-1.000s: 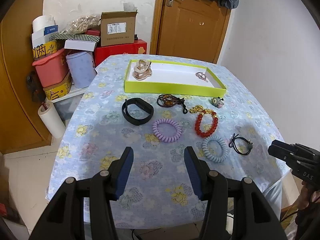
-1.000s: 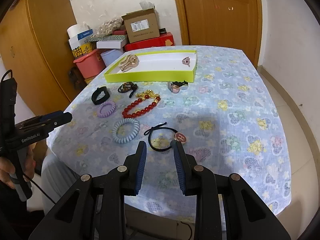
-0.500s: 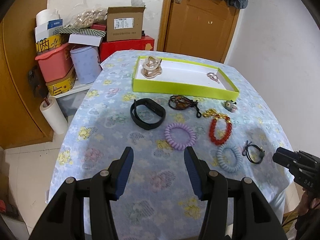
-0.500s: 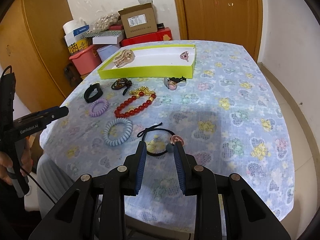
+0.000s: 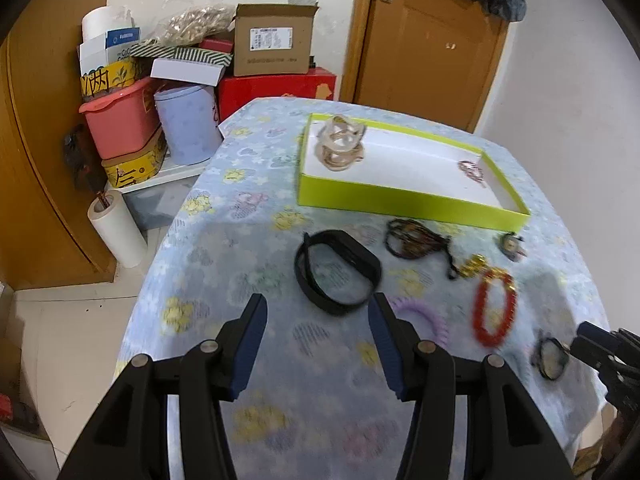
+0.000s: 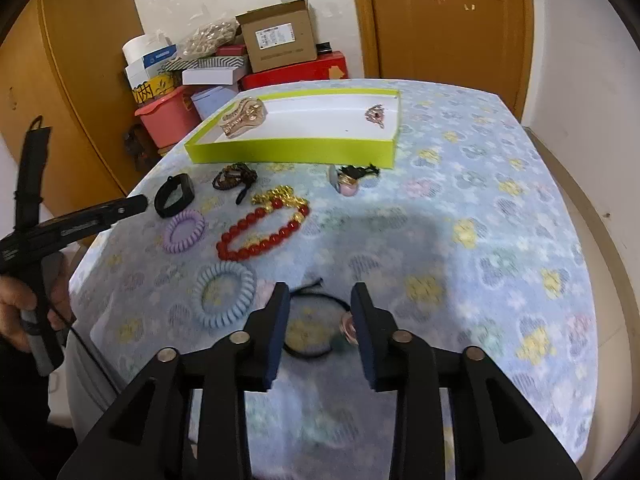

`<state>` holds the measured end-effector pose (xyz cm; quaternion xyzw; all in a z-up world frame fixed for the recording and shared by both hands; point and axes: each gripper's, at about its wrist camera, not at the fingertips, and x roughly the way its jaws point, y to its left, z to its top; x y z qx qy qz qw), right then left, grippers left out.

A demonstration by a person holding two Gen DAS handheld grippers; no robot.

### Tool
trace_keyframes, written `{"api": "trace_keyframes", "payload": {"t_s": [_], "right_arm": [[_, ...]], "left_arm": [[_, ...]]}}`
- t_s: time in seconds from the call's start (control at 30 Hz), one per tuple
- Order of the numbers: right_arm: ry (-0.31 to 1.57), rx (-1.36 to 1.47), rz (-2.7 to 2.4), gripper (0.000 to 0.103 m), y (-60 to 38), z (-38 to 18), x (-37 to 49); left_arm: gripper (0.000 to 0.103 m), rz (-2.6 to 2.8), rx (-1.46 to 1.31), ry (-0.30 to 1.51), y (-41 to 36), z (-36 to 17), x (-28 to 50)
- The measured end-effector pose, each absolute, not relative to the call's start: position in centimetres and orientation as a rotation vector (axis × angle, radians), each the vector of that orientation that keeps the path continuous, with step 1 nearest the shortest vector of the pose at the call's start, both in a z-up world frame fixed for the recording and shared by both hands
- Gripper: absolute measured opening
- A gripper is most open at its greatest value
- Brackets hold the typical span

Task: Organize jewelry
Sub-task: 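Grasp the black band with the left tool while the right tool grasps the red bead bracelet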

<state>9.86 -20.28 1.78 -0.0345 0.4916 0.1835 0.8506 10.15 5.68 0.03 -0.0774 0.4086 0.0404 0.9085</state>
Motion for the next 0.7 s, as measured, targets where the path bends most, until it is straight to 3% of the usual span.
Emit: {"api": "trace_keyframes", "payload": {"t_s": [0.33,0.6,0.7], "right_arm": [[1.074,-0.066,0.401,0.037,-17.7,-0.4,13.9],[1.086,-0.101,0.404,0.037,-16.2,-1.7,16.3],[1.083,-0.123,0.4,0.037,-15.7,-2.0,17.0]], "left_arm": [[0.044,0.099,-0.151,0.886,6.2,-1.9,13.6],[0.043,0.111,-0.095,0.882,5.6,-2.3,14.7],[0.036,0.128,-0.065,0.884,5.5,-2.3,14.9]]}}
